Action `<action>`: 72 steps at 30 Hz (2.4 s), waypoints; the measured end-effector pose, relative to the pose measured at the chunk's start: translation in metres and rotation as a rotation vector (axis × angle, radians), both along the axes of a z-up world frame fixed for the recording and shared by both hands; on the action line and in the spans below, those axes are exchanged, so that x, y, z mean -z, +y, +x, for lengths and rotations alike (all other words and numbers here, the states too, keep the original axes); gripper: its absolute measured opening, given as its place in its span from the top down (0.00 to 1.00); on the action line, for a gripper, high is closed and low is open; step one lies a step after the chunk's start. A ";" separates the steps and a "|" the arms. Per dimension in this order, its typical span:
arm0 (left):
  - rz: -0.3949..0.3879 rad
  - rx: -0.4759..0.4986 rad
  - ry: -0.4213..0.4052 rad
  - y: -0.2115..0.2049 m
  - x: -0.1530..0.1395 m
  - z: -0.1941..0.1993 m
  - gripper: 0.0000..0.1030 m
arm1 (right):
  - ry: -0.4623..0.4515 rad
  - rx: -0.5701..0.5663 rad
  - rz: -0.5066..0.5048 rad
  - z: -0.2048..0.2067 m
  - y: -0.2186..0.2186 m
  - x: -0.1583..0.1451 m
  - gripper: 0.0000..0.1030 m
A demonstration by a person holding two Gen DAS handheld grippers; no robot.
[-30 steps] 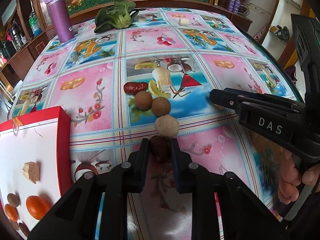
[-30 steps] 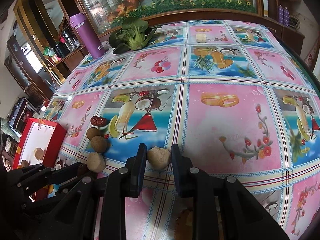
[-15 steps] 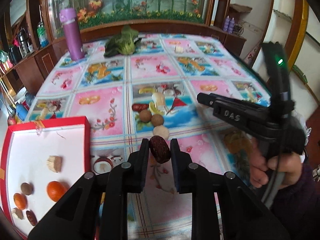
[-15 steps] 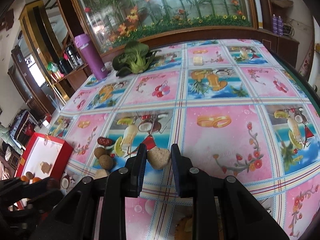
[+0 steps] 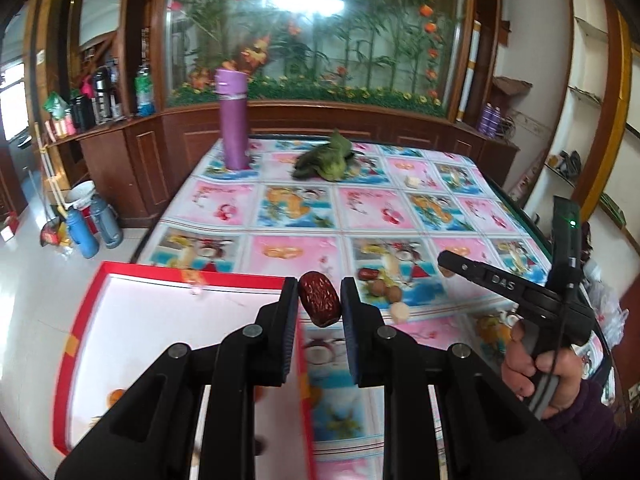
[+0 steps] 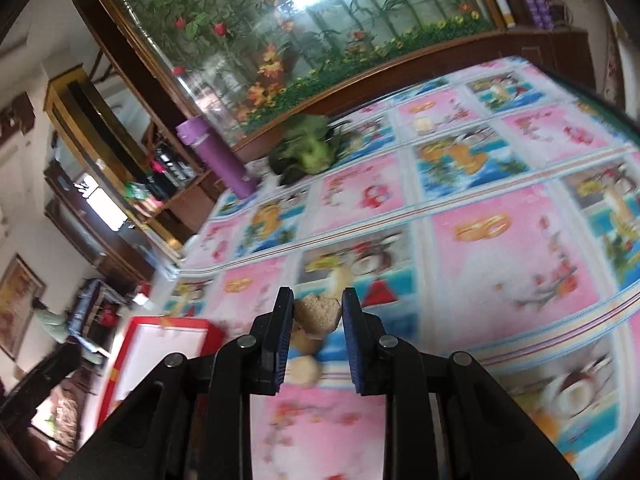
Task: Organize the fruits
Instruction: 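Carry the held ball and date over the red-bordered tray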
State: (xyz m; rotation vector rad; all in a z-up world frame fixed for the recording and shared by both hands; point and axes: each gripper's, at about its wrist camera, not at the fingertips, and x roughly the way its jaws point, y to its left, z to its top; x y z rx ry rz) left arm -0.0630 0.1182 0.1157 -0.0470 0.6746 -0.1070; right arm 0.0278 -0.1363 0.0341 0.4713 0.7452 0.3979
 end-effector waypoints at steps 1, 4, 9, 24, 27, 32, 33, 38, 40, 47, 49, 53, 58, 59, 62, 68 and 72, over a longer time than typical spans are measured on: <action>0.002 -0.018 -0.002 0.008 0.000 -0.001 0.77 | 0.006 -0.019 0.006 -0.001 0.009 -0.001 0.78; 0.003 -0.071 -0.005 0.031 0.003 -0.005 0.77 | -0.004 -0.095 -0.011 -0.007 0.047 -0.008 0.78; 0.003 -0.142 -0.003 0.061 0.011 -0.010 0.77 | -0.008 -0.222 -0.013 -0.017 0.104 -0.020 0.78; -0.014 -0.222 0.068 0.117 0.047 -0.028 0.77 | 0.037 -0.359 -0.106 -0.042 0.178 -0.007 0.78; -0.015 -0.234 0.086 0.125 0.053 -0.032 0.77 | 0.056 -0.369 -0.108 -0.044 0.184 -0.005 0.78; -0.022 -0.270 0.099 0.141 0.057 -0.040 0.77 | 0.061 -0.374 -0.130 -0.049 0.192 -0.007 0.78; -0.023 -0.277 0.102 0.144 0.058 -0.041 0.77 | 0.062 -0.378 -0.134 -0.049 0.193 -0.008 0.78; -0.025 -0.289 0.112 0.148 0.061 -0.046 0.77 | 0.065 -0.396 -0.145 -0.049 0.201 -0.012 0.78; -0.022 -0.291 0.112 0.147 0.060 -0.047 0.77 | 0.069 -0.401 -0.142 -0.048 0.203 -0.015 0.78; -0.006 -0.332 0.107 0.155 0.056 -0.052 0.77 | 0.086 -0.399 -0.110 -0.030 0.194 -0.024 0.78; -0.003 -0.354 0.109 0.163 0.055 -0.055 0.77 | 0.109 -0.390 -0.084 -0.022 0.187 -0.024 0.78; 0.009 -0.386 0.124 0.176 0.054 -0.058 0.77 | 0.147 -0.408 -0.064 -0.006 0.184 -0.026 0.78; 0.028 -0.372 0.139 0.177 0.054 -0.052 0.77 | 0.223 -0.469 -0.078 0.004 0.204 -0.016 0.78; 0.042 -0.371 0.150 0.178 0.056 -0.046 0.77 | 0.229 -0.476 -0.083 0.004 0.209 -0.014 0.78; 0.042 -0.362 0.183 0.181 0.062 -0.029 0.77 | 0.226 -0.498 -0.092 0.003 0.226 -0.009 0.78; 0.068 -0.358 0.274 0.183 0.080 0.006 0.77 | 0.204 -0.520 -0.191 -0.001 0.262 0.003 0.78; 0.081 -0.365 0.295 0.183 0.087 0.013 0.77 | 0.182 -0.531 -0.275 -0.010 0.277 0.014 0.78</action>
